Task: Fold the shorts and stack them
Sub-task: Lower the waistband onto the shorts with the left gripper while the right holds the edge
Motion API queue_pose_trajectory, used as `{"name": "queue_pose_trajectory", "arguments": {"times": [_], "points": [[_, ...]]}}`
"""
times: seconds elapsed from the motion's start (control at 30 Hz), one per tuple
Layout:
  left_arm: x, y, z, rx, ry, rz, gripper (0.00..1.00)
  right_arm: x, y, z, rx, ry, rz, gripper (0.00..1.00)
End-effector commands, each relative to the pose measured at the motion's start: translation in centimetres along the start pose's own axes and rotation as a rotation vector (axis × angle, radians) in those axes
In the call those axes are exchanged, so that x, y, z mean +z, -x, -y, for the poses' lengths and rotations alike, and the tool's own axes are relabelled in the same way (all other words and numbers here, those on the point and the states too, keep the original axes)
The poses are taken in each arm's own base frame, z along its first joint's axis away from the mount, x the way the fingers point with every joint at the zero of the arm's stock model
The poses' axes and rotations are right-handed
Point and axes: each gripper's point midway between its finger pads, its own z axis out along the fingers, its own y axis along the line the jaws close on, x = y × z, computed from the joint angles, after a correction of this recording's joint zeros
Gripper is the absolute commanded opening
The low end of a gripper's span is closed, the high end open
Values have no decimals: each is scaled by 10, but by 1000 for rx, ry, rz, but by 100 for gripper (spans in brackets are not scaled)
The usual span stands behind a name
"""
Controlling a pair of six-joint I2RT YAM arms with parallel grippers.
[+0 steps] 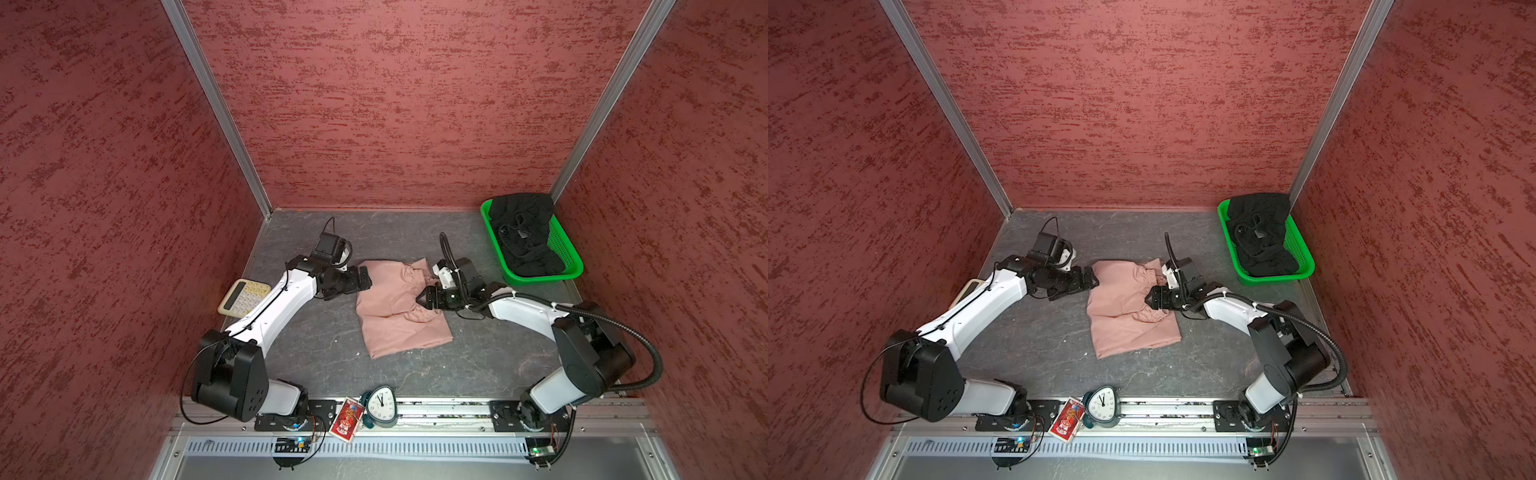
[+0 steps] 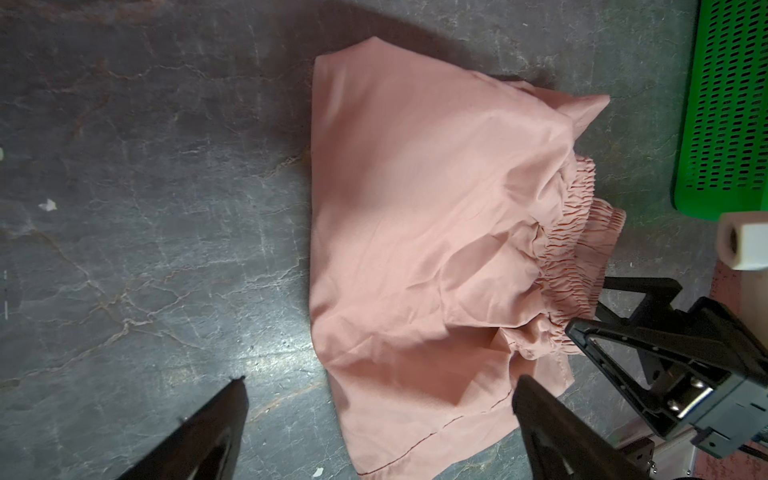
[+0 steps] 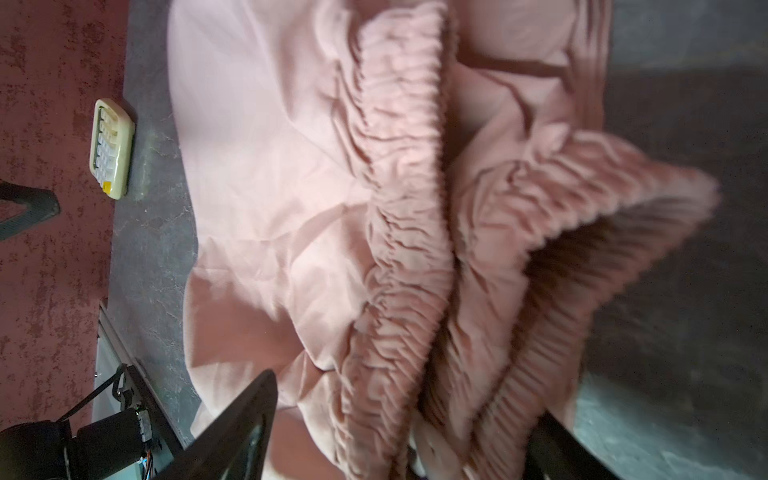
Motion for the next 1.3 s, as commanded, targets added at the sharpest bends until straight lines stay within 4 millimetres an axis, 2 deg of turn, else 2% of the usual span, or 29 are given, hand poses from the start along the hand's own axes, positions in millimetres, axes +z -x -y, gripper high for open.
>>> {"name": "queue_pose_trajectory", "arguments": {"times": [0.0, 0.13, 0.33, 0.37, 0.5, 0.57, 0.6, 0.67, 0.77, 0.87, 0.93, 1.13, 1.27], "points": [[-4, 4, -1, -4, -13, 31, 99, 6, 2, 12, 2, -96, -3, 76], [-4, 3, -4, -5, -14, 34, 99, 6, 2, 13, -2, -121, -19, 71], [-2, 2, -3, -6, -33, 36, 99, 18, -8, 12, 23, -94, -70, 68], [-2, 3, -3, -6, -38, 38, 99, 19, -8, 10, 28, -86, -71, 62], [1, 2, 2, -1, -73, 37, 99, 11, 6, -11, 31, -23, -43, 19], [2, 2, 9, 10, -113, 41, 99, 2, 14, -24, 37, 12, -25, 6], [3, 2, 17, 27, -153, 44, 99, -2, 16, -30, 44, 29, -25, 4], [5, 1, 38, 91, -235, 54, 99, -8, 16, -37, 54, 60, -24, 1], [11, 0, 71, 200, -317, 80, 99, -11, 9, -37, 100, 93, -36, 1], [23, 1, 101, 275, -386, 78, 99, -15, 0, -37, 129, 107, -57, 1], [35, 4, 113, 295, -411, 68, 99, -19, -2, -37, 141, 113, -59, 1], [78, 8, 111, 298, -384, 14, 99, -33, -9, -30, 197, 137, -55, 3], [102, 7, 109, 308, -375, -12, 99, -33, -16, -9, 246, 118, -57, 3]]}}
